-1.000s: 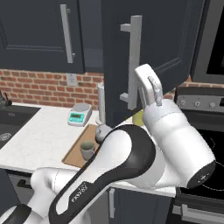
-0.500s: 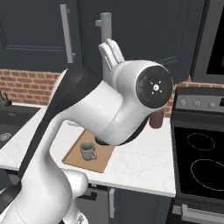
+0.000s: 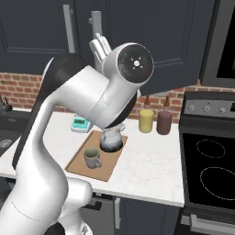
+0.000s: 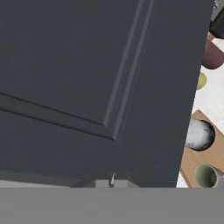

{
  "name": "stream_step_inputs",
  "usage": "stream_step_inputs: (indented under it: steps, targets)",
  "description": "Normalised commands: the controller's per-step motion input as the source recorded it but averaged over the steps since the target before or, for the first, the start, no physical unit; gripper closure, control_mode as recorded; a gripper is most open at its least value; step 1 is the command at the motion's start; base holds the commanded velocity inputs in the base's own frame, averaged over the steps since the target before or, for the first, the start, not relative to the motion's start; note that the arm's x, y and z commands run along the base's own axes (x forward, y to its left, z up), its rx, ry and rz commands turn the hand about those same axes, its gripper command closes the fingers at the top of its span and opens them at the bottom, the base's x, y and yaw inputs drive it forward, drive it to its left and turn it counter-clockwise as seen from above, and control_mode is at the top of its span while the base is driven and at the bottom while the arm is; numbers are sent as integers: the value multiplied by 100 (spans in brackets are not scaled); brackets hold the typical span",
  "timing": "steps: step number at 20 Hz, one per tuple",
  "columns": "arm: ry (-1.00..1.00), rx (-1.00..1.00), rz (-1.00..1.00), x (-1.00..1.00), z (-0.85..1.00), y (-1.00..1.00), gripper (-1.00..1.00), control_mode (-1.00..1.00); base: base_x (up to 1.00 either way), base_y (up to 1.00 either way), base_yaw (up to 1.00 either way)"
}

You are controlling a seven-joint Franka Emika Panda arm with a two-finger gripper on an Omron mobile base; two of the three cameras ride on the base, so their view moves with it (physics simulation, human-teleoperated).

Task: Pick the kettle from the counter and place it on the tray. Then pick the mug from the cabinet and place it on the tray. Then close the cabinet doors.

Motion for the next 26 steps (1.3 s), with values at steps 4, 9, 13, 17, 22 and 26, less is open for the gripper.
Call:
stream_step_inputs:
  steps: [4, 9, 13, 17, 22, 26]
  targets:
    - [-2, 0, -2, 26, -51, 83, 100, -100, 0, 0, 0]
    - [-2, -5, -9, 34, -51, 99, 100, -100, 0, 0, 0]
    - [0, -3, -10, 44, -28, 80, 100, -100, 0, 0, 0]
    - [0, 0, -14, 58, 2, 22, 100, -100, 0, 0, 0]
    - [2, -4, -19, 86, 14, -14, 100, -100, 0, 0, 0]
    - [3, 0, -6, 100, 2, -17, 100, -100, 0, 0, 0]
